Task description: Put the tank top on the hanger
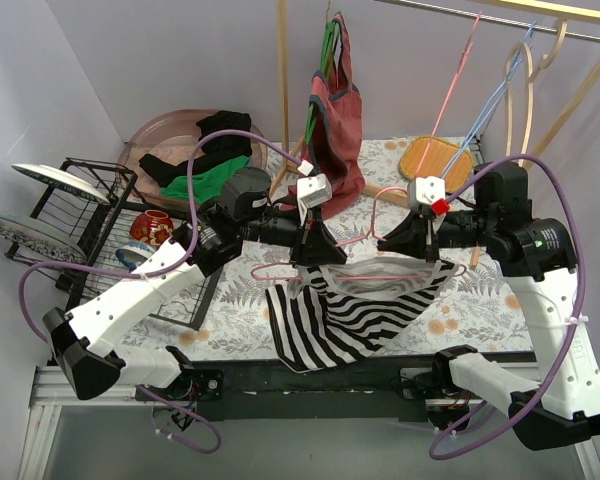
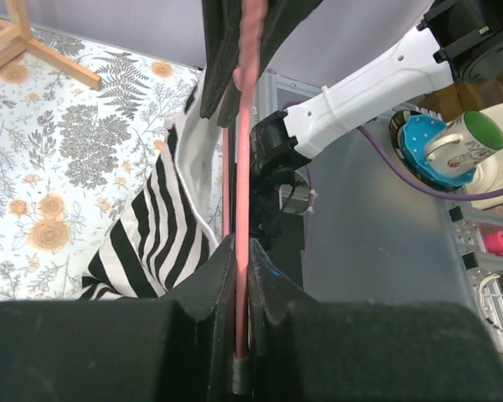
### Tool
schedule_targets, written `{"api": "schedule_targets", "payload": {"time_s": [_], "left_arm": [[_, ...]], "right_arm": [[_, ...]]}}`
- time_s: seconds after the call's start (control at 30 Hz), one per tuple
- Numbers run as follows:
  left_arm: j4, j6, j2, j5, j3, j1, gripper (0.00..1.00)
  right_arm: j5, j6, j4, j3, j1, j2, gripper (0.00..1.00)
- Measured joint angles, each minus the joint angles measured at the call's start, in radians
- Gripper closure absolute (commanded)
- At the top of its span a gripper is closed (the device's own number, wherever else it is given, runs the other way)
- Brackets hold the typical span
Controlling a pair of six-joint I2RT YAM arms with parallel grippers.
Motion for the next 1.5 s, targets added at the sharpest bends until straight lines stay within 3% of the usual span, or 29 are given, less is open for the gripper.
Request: {"api": "schedule_targets", "payload": {"time_s": [0.13, 0.17, 0.23, 0.33, 0.4, 0.5, 0.53, 0.77, 0.87, 1.27, 1.43, 1.5], "left_arm": [[0.021, -0.016, -0.008, 0.003, -0.022, -0.002, 0.99], [0.023, -0.016, -0.008, 0.000, -0.023, -0.002, 0.86], [0.021, -0.005, -0.009, -0.011, -0.023, -0.003, 0.72], [-0.019, 0.040, -0.017, -0.056, -0.023, -0.004, 0.63], [-0.066, 0.078, -0.026, -0.094, -0.023, -0.003, 0.65], [-0.138, 0.128, -0.038, -0.143, -0.023, -0.003, 0.89], [-0.161, 0.144, -0.042, -0.161, -0.023, -0.003, 0.90], [-0.217, 0.231, -0.072, -0.239, -0.022, -0.016, 0.88], [-0.236, 0.249, -0.087, -0.266, -0.023, -0.018, 0.82], [-0.311, 0.267, -0.217, -0.395, -0.105, -0.004, 0.73], [-0.315, 0.268, -0.225, -0.405, -0.123, -0.004, 0.38], [-0.317, 0.269, -0.225, -0.402, -0.123, -0.004, 0.32]], "right_arm": [[-0.002, 0.008, 0.002, -0.005, -0.004, 0.005, 0.99], [-0.001, 0.008, 0.001, -0.005, -0.006, 0.005, 0.99], [0.003, 0.008, 0.001, -0.005, -0.013, 0.003, 0.99], [0.018, 0.008, -0.003, -0.005, -0.024, -0.006, 0.99], [0.022, 0.008, -0.004, -0.005, -0.035, -0.014, 0.99], [0.022, 0.007, -0.005, -0.005, -0.048, -0.022, 0.99], [0.022, 0.005, -0.006, -0.005, -0.051, -0.022, 0.99], [0.017, 0.004, -0.008, -0.012, -0.058, -0.011, 0.99], [0.015, 0.004, -0.007, -0.016, -0.059, -0.011, 0.99], [0.014, -0.003, -0.010, -0.030, -0.080, -0.014, 0.99], [0.014, -0.005, -0.013, -0.030, -0.081, -0.014, 0.99], [0.014, -0.006, -0.014, -0.030, -0.081, -0.014, 0.99]]}}
